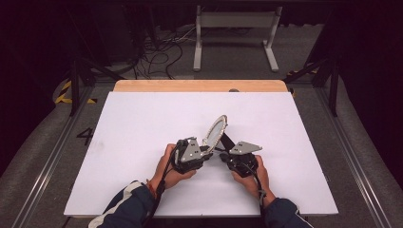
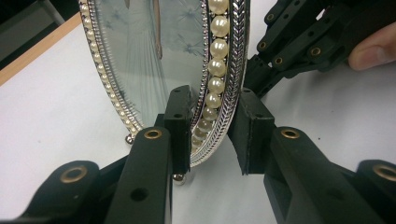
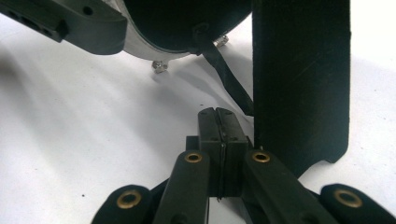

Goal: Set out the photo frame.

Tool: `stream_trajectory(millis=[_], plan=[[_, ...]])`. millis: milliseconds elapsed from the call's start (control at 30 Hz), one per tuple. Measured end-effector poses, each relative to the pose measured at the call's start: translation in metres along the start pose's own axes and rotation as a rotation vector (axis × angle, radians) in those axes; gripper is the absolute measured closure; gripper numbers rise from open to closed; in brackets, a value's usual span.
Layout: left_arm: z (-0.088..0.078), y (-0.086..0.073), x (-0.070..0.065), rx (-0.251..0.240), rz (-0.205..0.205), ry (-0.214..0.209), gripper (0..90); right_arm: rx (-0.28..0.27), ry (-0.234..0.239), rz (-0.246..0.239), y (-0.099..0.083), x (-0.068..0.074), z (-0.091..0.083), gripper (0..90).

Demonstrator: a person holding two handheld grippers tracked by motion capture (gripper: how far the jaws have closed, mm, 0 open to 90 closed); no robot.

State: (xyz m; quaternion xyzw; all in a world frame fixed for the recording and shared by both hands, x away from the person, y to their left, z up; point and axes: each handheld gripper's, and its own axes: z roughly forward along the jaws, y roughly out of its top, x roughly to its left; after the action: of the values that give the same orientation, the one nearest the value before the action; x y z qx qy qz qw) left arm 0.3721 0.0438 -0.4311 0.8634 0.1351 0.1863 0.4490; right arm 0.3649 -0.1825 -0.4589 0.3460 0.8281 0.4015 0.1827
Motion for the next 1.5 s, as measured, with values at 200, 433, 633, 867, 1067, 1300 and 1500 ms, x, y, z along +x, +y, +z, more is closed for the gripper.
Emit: stream_trajectory(millis=[200,433,633,867,1067,1300,1500], plan=[[0.002,0.0,-0.001,-0.013,0.001,-0.003,70.3,0.005,-0.005,0.004,0.0,-0.004,-0.001,90.0],[0.006,-0.001,0.001,-0.034,-0.009,-0.029,69.5,0.003,-0.008,0.024,0.001,-0.012,-0.001,90.0],[0.006,-0.001,0.002,-0.036,-0.018,-0.037,68.9,0.007,-0.008,0.035,-0.001,-0.014,0.0,90.0],[-0.003,-0.003,0.003,-0.056,-0.033,-0.052,67.9,-0.001,-0.003,0.069,-0.001,-0.017,-0.001,90.0],[-0.023,-0.006,0.004,-0.064,-0.029,-0.033,66.1,-0.018,-0.01,0.064,0.0,-0.014,-0.005,87.3],[-0.048,-0.022,0.01,-0.039,-0.048,0.008,62.7,-0.038,0.004,0.068,0.006,-0.009,-0.018,78.5],[-0.071,-0.047,0.015,-0.034,-0.116,0.07,54.9,-0.091,-0.008,0.046,0.012,0.001,-0.034,71.0]])
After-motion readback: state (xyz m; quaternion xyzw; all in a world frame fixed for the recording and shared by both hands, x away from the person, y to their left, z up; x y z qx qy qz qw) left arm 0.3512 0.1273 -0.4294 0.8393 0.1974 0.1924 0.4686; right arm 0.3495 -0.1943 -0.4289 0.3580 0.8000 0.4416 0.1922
